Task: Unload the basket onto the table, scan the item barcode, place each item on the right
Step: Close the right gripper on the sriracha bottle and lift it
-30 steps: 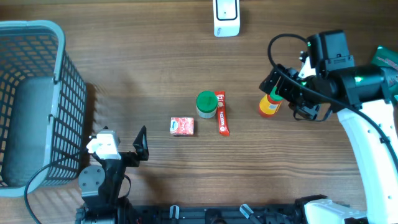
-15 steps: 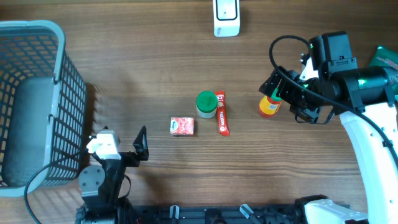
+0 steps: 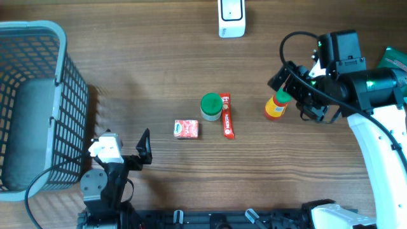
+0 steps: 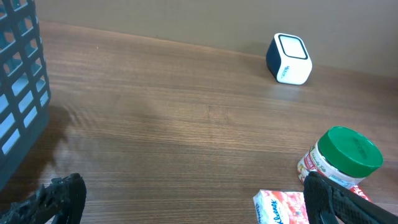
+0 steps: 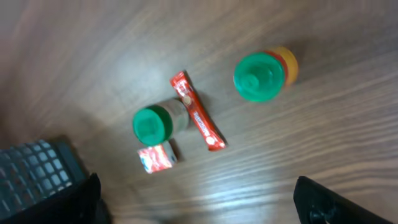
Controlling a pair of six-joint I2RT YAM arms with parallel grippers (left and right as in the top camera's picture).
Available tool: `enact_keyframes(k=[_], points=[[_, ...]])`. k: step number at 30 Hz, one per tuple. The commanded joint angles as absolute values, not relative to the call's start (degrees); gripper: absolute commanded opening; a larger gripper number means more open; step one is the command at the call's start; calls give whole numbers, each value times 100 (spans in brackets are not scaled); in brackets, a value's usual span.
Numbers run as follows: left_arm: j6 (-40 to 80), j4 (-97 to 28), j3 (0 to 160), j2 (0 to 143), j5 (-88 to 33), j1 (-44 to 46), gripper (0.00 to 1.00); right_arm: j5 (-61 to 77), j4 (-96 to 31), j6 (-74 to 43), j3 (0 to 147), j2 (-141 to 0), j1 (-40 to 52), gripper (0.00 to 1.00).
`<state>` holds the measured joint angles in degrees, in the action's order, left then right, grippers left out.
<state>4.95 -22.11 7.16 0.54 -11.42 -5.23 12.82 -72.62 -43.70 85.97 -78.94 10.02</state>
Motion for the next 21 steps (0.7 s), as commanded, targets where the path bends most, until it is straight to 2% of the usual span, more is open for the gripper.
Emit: enact_keyframes(k=[1,6,21], points=[[384,-2191,659,38,-1103,-497,100,1181,-6965,-4521,8726,-7854,989,100],[384,-2191,659,38,-1103,-497,100,1299,-6792,-4974,8726,-7854,989,100],[384,-2191,659,38,-1103,-497,100,1343,-6761,-4694,8464,-7854,989,100]])
